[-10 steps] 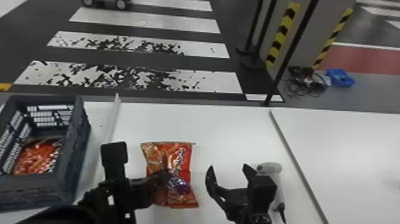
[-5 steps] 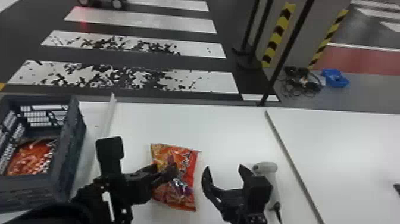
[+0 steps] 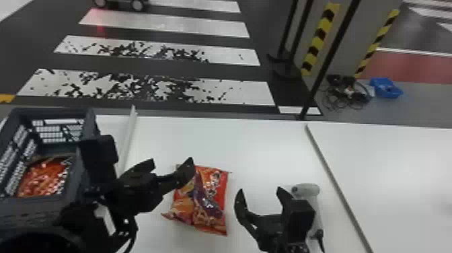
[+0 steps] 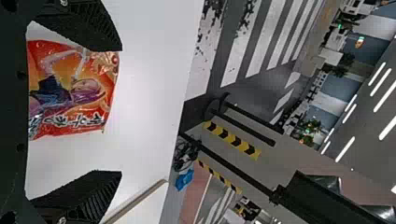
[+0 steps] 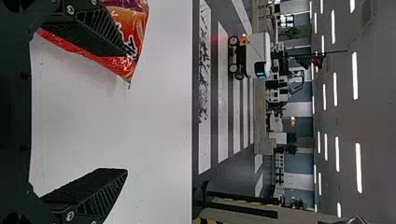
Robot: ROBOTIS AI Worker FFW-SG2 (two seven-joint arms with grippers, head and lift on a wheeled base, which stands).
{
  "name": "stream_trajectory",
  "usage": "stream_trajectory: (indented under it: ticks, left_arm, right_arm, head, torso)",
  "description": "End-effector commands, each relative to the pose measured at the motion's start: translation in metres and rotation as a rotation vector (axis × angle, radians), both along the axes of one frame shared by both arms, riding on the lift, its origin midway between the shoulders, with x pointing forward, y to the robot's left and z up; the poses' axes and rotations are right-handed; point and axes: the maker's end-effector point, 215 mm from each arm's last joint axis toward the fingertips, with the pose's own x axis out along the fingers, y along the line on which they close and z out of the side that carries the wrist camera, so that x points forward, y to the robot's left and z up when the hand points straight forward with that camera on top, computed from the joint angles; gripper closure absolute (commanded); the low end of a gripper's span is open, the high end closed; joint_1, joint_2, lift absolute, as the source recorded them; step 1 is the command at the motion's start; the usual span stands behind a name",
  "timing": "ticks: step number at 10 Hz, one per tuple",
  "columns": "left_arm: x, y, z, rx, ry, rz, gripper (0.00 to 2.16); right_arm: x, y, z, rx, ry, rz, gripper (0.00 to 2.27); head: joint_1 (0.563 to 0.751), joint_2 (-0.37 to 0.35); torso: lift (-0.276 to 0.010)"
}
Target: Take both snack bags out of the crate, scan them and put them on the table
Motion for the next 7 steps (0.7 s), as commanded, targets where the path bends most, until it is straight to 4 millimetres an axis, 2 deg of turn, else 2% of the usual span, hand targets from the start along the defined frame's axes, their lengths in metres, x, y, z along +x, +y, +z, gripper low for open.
stream_trajectory:
  ticks: [1,2,4,5,7]
  left_arm:
    - [0.012,0.031,0.028,0.022,-0.103,0.055,0.03]
    - [0.017,0.052,0.045,0.027,-0.165,0.100,0.03]
    - [0.015,0.085,0.061,0.085,-0.245,0.151,0.03]
    - [0.011,0.098,0.072,0.098,-0.298,0.169,0.03]
    - [0.003,0.117,0.080,0.178,-0.360,0.187,0.04]
  right_arm:
    - [0.000,-0.005,-0.004,0.002,0.016,-0.008,0.10]
    - [0.001,-0.008,-0.005,0.005,0.021,-0.014,0.10]
    - [0.007,-0.013,-0.004,0.002,0.037,-0.019,0.09]
    - [0.014,-0.007,-0.002,0.028,0.046,-0.010,0.09]
    - [0.020,-0.002,0.002,0.052,0.070,-0.001,0.09]
  head:
    - [0.695,-0.132]
    - [0.695,-0.122]
    - [0.695,-0.075]
    - [0.695,-0.056]
    - [0.695,-0.012]
  torso:
    - [-0.091]
    - [-0.091]
    - [-0.091]
    - [-0.091]
    - [-0.091]
